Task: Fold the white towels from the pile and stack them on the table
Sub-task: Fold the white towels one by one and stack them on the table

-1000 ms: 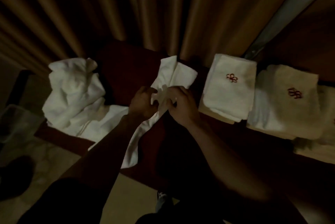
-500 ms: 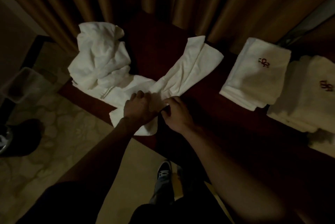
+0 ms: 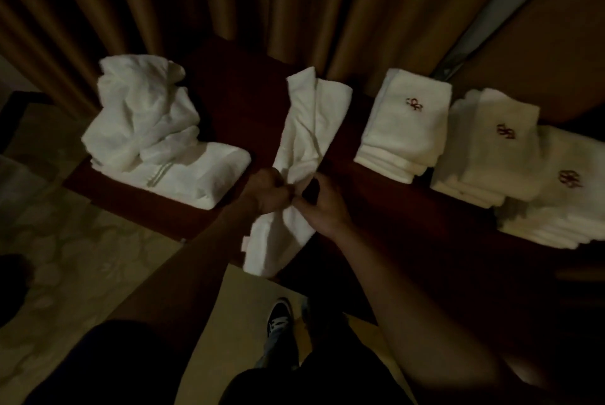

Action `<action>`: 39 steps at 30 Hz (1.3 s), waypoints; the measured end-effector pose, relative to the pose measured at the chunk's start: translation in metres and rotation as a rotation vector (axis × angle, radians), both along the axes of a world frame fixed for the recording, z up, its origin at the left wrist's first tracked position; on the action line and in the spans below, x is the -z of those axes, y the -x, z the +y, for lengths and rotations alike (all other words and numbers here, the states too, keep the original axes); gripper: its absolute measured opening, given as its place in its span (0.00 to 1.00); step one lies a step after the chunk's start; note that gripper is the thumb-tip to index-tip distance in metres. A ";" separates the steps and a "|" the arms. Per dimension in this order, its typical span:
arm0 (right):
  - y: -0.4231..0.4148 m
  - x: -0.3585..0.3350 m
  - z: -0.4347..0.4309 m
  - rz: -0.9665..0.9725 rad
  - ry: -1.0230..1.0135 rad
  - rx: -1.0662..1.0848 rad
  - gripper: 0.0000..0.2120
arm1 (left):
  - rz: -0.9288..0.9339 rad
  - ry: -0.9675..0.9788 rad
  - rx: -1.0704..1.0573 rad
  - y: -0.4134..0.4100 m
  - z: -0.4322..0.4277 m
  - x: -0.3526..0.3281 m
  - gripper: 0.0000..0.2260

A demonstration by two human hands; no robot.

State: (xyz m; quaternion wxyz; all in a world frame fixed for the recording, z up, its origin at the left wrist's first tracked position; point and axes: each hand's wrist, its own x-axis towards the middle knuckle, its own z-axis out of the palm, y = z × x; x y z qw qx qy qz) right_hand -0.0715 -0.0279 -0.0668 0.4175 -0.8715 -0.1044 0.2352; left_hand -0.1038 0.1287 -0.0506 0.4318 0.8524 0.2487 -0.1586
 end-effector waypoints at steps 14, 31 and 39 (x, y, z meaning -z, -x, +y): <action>-0.002 -0.053 -0.173 0.057 0.086 0.380 0.03 | -0.126 0.064 0.326 -0.051 -0.122 -0.019 0.16; 0.013 -0.069 -0.287 -0.316 0.340 0.545 0.01 | -0.414 -0.605 0.956 -0.075 -0.190 -0.024 0.16; 0.019 -0.069 -0.341 -0.471 0.560 0.683 0.10 | -0.233 -0.686 0.721 -0.062 -0.158 -0.007 0.07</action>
